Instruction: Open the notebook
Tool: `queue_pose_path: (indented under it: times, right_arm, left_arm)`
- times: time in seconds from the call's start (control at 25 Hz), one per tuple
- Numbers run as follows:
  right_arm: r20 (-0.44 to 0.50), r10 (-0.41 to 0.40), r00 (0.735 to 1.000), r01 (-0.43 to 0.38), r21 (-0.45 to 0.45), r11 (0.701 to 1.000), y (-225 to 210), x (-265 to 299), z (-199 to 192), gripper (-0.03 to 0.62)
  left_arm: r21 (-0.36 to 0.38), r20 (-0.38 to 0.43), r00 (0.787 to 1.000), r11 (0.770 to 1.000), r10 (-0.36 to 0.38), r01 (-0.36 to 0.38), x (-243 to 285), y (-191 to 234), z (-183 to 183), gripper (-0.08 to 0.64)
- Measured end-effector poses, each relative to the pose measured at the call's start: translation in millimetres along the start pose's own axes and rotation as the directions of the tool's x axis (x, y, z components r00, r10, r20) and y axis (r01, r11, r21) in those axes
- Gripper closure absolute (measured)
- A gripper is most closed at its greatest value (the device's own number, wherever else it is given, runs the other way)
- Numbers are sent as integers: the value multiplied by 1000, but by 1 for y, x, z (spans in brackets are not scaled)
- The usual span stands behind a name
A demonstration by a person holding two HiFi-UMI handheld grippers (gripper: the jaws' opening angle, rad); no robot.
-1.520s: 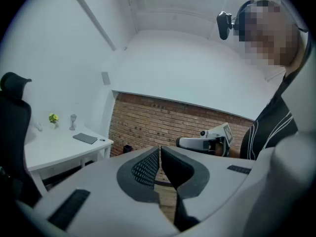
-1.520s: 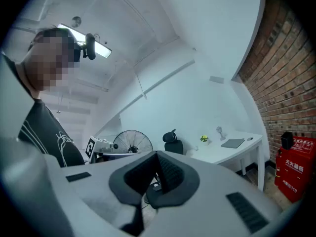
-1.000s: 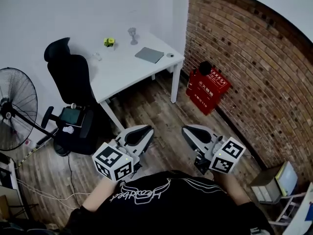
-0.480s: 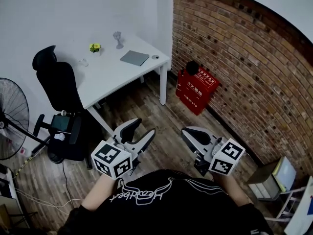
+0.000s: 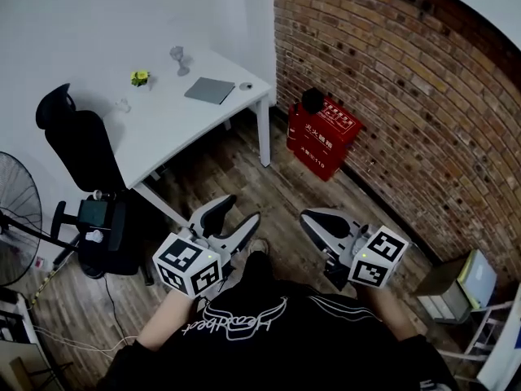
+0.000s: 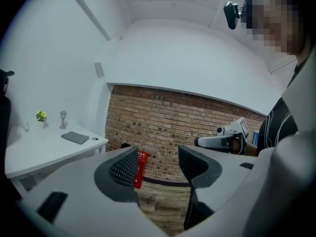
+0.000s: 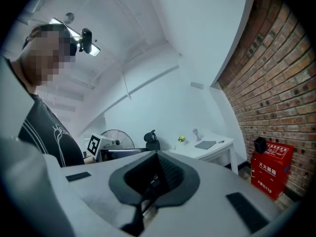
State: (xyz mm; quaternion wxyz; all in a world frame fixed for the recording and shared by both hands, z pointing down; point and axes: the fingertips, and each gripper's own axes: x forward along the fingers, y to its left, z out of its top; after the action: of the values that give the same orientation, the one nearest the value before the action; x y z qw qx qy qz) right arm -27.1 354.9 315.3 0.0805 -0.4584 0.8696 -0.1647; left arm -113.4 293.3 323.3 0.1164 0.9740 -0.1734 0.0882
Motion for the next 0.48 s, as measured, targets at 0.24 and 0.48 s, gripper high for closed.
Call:
queue_pose_path:
  times: [0.24,0.48]
  right_arm:
    - [-30,-31,999,31,26,999,-62,43,3,594]
    - [-58,-35,998,39,59,998,-141,115,27,594]
  left_arm:
    - [-34,-26,999,999,-21,20,52,61,-2,302]
    - [-37,-51,998,999,-26,24,117,145,23,302]
